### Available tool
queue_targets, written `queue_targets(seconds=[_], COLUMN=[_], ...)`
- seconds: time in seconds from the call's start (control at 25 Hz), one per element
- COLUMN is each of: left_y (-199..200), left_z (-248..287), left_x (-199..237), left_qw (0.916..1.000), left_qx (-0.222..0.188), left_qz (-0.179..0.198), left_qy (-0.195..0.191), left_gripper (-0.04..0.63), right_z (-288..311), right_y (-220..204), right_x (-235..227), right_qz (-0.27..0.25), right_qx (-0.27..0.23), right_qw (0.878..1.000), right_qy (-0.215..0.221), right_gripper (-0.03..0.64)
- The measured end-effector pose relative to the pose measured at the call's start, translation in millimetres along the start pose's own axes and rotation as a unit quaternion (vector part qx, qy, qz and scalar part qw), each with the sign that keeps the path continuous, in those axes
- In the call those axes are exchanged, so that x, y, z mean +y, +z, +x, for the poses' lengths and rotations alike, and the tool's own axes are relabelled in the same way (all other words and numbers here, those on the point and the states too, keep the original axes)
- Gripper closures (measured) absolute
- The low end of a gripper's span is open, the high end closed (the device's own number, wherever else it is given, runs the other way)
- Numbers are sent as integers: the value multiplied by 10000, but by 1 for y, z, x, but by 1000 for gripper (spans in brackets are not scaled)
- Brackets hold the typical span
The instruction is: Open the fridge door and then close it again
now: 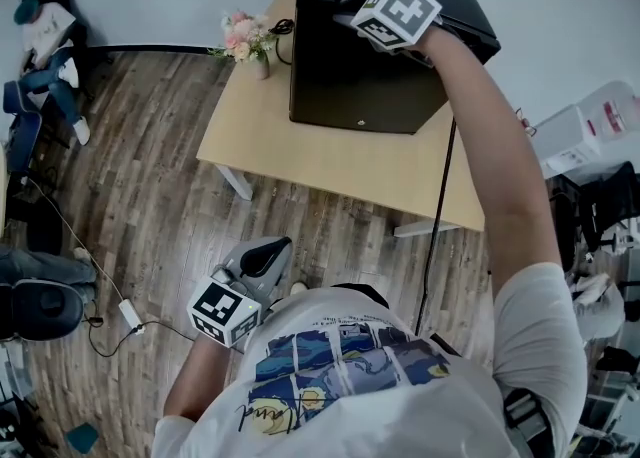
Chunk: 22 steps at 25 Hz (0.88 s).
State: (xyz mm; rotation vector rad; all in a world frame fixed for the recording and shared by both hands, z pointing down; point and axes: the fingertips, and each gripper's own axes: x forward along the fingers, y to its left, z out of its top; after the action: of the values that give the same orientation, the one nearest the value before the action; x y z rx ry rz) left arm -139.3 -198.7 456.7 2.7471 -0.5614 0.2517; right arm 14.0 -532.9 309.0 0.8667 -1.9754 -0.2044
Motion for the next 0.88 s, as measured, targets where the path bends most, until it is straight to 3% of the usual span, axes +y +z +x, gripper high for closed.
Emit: queue_targets(seconds=[0.2,0.4,0.52,0.6,0.64,0.76,0.88], left_y=[-3,-7,-9,-8,-8,-11,-19], left_z=[0,1,2,3,4,2,0], left_x=[-4,-10,-17,-22,-25,-31,-34], left_qw=[10000,9998,9997,9997,9997,9997,9996], left_qx=[27,109,151,151,150,175,238], left_qz=[-17,-24,-22,-10,-6,-8,-24], left_qy=[-63,-160,-194,-206,-206,-183,-117], left_gripper=[586,586,586,586,586,586,586], right_z=[1,3,0,-2,-4,-16,-26], right_y=[-1,0,2,2,0,-10,-35], right_x=[2,5,7,10,11,21,43], right_qz=[-199,-582,-553,-607,-632,-391,88], right_qx=[-59,-271,-543,-697,-777,-1131,-1382], right_qw=[9992,9919,9846,9791,9755,9664,9645], right_qy=[-351,-1095,-1567,-1811,-1957,-2277,-2250], right_gripper=[563,549,549,480,479,479,533])
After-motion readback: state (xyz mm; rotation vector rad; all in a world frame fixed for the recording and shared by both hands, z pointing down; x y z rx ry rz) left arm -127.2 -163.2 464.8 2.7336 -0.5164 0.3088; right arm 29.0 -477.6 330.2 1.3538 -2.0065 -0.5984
